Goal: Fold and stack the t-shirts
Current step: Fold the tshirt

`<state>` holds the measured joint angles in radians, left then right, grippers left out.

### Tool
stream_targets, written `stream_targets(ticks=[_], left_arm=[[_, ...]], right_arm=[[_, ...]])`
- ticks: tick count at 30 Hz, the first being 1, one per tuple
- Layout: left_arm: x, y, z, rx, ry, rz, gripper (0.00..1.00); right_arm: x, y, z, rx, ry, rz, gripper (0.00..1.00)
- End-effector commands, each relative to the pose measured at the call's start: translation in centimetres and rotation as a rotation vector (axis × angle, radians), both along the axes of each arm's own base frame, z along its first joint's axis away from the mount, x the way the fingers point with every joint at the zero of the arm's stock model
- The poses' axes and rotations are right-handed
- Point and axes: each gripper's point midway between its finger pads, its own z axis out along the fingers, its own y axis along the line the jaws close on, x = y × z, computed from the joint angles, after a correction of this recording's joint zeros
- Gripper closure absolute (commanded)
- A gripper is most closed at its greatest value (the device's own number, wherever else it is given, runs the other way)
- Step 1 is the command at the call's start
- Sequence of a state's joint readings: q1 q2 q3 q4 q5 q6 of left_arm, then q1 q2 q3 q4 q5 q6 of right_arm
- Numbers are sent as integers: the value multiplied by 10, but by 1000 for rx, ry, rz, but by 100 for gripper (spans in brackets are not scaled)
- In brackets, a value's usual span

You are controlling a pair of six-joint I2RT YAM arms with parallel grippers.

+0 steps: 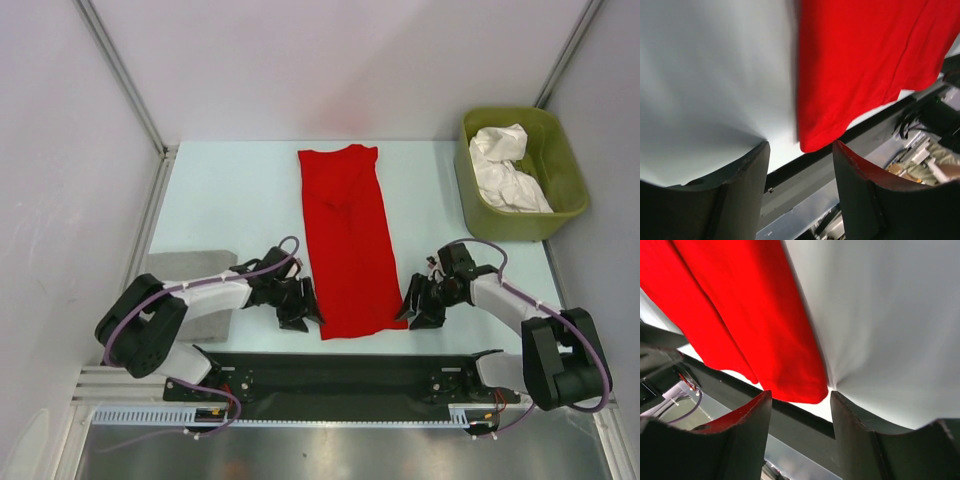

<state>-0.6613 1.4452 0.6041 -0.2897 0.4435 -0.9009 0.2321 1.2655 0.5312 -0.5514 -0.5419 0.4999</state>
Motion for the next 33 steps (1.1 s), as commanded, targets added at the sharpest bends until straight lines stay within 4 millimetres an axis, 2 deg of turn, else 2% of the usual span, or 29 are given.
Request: stream_targets(ticks=[1,5,11,14,15,17,19,20,21,22,23,24,27,29,33], left_arm=[[-19,-7,-11,-7,57,-24,40],[-28,-3,-22,2,72,-11,40],[-43,-4,-38,19,138,-27,41],[-42,-2,-46,36,137,-18,53],[-41,-1,-48,43,136,-11,61],[-38,0,-50,55,124,1,67],[-37,2,-49,62,115,22,88],[-37,5,-50,72,111,42,97],[-36,6,-47,68,96,45,100],[-36,7,-46,71,92,49,100],[-36,8,-46,73,88,47,100],[-36,9,-45,78,81,47,100],[-39,15,-40,81,67,40,100],[-49,23,-35,78,64,45,100],[-55,35,-24,77,22,43,100]], right_arm=[[9,-1,5,-13,-58,-37,44],[18,-4,3,-41,-83,-56,46],[19,-3,-5,-41,-66,-44,48],[20,-4,-7,-44,-73,-44,50],[20,-4,-8,-45,-71,-44,52],[18,-3,-8,-38,-62,-38,58],[15,-1,-9,-40,-60,-29,63],[14,0,-8,-34,-59,-26,68],[10,1,-10,-32,-52,-18,73],[9,3,-9,-26,-51,-9,80],[6,7,-9,-14,-51,10,95],[3,9,-10,-8,-46,20,99],[-7,16,-6,1,-34,39,100],[-19,19,-5,3,-9,43,100],[-39,27,5,42,-10,50,100]])
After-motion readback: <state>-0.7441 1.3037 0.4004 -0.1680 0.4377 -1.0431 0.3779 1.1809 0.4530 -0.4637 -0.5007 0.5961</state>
